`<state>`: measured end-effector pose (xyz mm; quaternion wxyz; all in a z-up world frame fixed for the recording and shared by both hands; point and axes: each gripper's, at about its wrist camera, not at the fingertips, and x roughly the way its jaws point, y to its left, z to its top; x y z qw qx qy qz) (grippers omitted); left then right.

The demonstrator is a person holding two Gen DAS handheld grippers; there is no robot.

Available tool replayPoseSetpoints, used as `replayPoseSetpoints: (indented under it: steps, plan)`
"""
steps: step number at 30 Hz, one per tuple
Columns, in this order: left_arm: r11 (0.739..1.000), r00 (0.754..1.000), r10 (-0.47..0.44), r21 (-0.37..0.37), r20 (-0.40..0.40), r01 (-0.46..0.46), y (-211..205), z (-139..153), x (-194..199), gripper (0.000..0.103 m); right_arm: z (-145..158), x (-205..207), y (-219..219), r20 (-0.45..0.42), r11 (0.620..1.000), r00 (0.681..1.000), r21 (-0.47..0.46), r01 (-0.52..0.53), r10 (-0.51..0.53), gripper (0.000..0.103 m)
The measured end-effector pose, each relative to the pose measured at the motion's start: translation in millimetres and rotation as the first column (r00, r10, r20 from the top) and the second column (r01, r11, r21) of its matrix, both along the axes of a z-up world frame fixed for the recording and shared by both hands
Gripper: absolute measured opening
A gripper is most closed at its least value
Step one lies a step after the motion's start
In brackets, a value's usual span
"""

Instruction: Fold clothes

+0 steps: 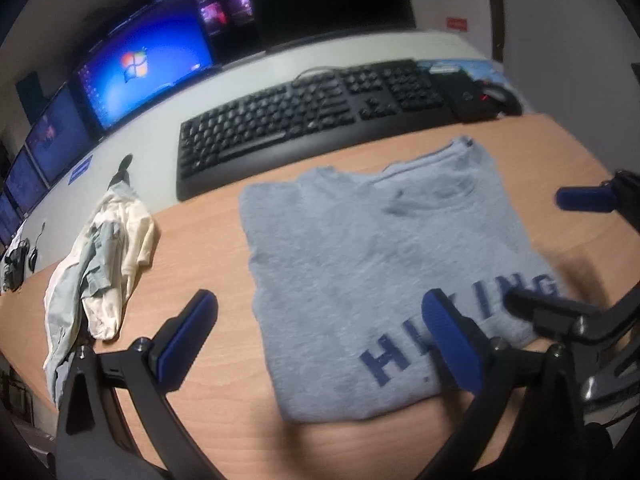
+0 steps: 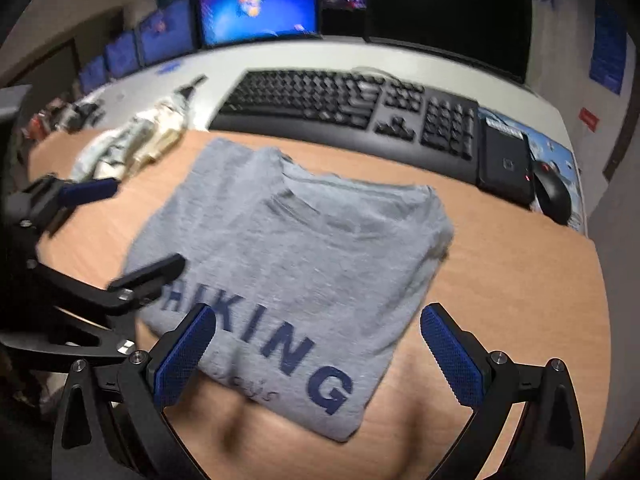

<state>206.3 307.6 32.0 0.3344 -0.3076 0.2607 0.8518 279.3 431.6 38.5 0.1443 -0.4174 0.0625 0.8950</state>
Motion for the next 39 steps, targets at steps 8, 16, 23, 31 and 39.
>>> replayPoseSetpoints:
  steps: [8,16,23,31,39]
  plan:
    - [0.999,0.999,0.028,-0.029,-0.023,-0.029,-4.2,-11.7,-3.9,0.102,-33.0,-14.1,-13.0,0.08,0.999,0.996,-0.019,-0.045,0.047,0.103]
    - [0.997,0.993,0.034,0.067,0.116,-0.042,-12.9,5.5,-3.3,0.103,-20.2,0.0,-7.5,0.048,0.999,0.998,-0.03,-0.042,0.043,0.103]
    - [0.999,0.999,0.011,0.052,0.032,-0.013,0.9,21.2,22.6,0.103,2.7,16.6,-2.6,-0.004,0.999,0.999,-0.015,-0.042,0.042,0.103]
    - [0.999,0.999,0.033,0.007,0.015,-0.033,3.9,18.7,21.4,0.103,2.9,24.3,0.0,0.01,0.997,0.997,0.011,-0.081,0.081,0.103]
    - [0.999,0.993,0.043,0.021,0.109,-0.045,1.2,13.4,17.5,0.103,-4.7,19.2,5.9,0.063,0.99,0.988,-0.004,-0.144,0.144,0.103]
